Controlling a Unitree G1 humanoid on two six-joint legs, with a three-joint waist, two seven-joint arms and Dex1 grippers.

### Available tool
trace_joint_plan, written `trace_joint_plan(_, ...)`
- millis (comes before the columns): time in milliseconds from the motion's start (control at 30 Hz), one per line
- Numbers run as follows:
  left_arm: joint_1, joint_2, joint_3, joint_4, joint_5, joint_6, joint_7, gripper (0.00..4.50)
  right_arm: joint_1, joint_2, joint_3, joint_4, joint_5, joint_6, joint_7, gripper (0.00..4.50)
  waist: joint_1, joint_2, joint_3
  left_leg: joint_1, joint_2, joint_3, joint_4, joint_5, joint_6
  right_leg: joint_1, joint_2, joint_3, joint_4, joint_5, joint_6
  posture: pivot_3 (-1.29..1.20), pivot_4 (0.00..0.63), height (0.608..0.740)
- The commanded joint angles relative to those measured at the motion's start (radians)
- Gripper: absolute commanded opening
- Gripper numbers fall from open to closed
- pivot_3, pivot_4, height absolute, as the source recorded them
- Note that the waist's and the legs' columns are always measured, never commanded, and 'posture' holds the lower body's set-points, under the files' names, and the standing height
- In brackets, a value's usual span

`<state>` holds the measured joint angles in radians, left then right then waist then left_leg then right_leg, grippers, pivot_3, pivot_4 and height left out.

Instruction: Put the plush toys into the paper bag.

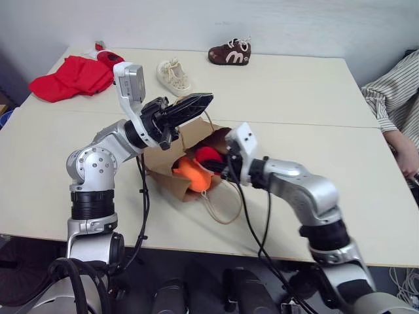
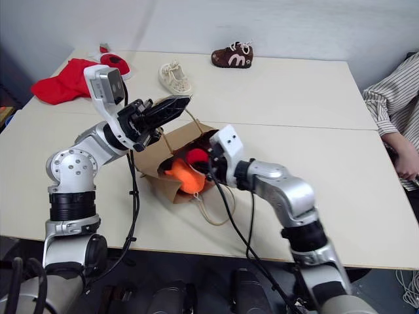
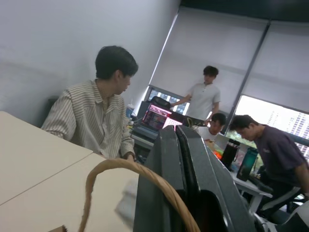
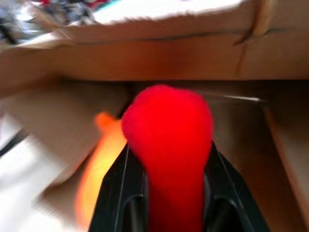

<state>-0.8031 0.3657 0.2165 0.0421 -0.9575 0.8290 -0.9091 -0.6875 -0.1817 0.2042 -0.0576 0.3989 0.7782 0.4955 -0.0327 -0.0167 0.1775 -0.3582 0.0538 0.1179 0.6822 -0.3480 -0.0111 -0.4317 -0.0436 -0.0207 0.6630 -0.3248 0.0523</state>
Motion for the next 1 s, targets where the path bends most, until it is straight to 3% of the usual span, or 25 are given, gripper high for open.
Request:
trace_joint_plan(33,0.007,-0.006,0.011,-0.046,-0.042,0.01,0.001,0.0,-0.075,0.079,0.025,0.142,-0.081,-0.107,-0.052,0.61,-0.005,0.0,0.0,0.0,0.0,0.0,0.0,0.0,0.0,-0.001,0.0,0.0,0.0,0.0,0.0,0.0,0.15,0.74)
trace_joint_plan(100,0.012,-0.011,0.008,-0.048,-0.044,0.01,0.001,0.0,-0.097,0.119,0.026,0.222,-0.112,-0.161,-0.067,0.61,-0.007,0.0,0.0,0.0,0.001,0.0,-0.001,0.0,0.0,-0.001,0.001,0.0,0.0,0.0,0.0,0.0,0.15,0.74)
trace_joint_plan(267,0.009,-0.02,0.021,-0.04,-0.049,-0.005,0.01,0.0,-0.106,0.122,0.052,0.247,-0.165,-0.218,-0.025,2.4,-0.014,0.0,0.0,-0.001,0.001,0.0,-0.001,0.0,0.0,-0.001,0.0,0.0,0.001,0.0,0.0,0.0,0.15,0.74)
trace_joint_plan(467,0.01,-0.017,0.046,-0.029,-0.06,-0.012,0.023,0.0,-0.061,0.063,-0.008,0.058,-0.066,-0.045,0.055,4.48,-0.021,0.0,0.0,-0.001,0.001,0.0,-0.001,0.0,0.0,-0.001,0.001,0.0,0.003,0.0,0.0,0.0,0.15,0.74)
trace_joint_plan(633,0.005,-0.009,0.053,-0.018,-0.054,-0.023,0.024,0.0,0.009,-0.014,-0.163,-0.151,0.188,0.163,0.158,4.48,-0.016,0.0,0.0,-0.002,0.001,-0.001,-0.002,0.0,0.0,-0.001,0.0,-0.001,0.002,0.0,0.0,0.0,0.15,0.74)
trace_joint_plan(767,0.008,-0.008,0.052,-0.019,-0.051,-0.026,0.024,0.0,0.134,-0.181,-0.272,-0.277,0.349,0.28,0.26,4.48,-0.003,0.0,0.0,-0.002,0.001,-0.002,-0.002,-0.001,0.001,0.0,0.0,-0.002,0.0,0.0,0.0,0.0,0.15,0.74)
trace_joint_plan(900,0.004,-0.01,0.048,-0.02,-0.054,-0.025,0.024,0.0,0.21,-0.296,-0.291,-0.262,0.34,0.362,0.211,4.48,0.003,0.0,0.0,-0.002,0.0,-0.001,-0.001,-0.001,0.002,0.0,0.0,-0.001,-0.003,0.0,0.0,0.0,0.15,0.74)
trace_joint_plan(1000,0.001,-0.008,0.041,-0.017,-0.058,-0.013,0.013,0.0,0.214,-0.283,-0.269,-0.206,0.301,0.362,0.145,4.48,-0.003,0.0,0.0,-0.001,0.001,0.0,-0.001,-0.001,0.001,0.0,0.001,0.0,-0.002,0.0,0.0,0.0,0.15,0.74)
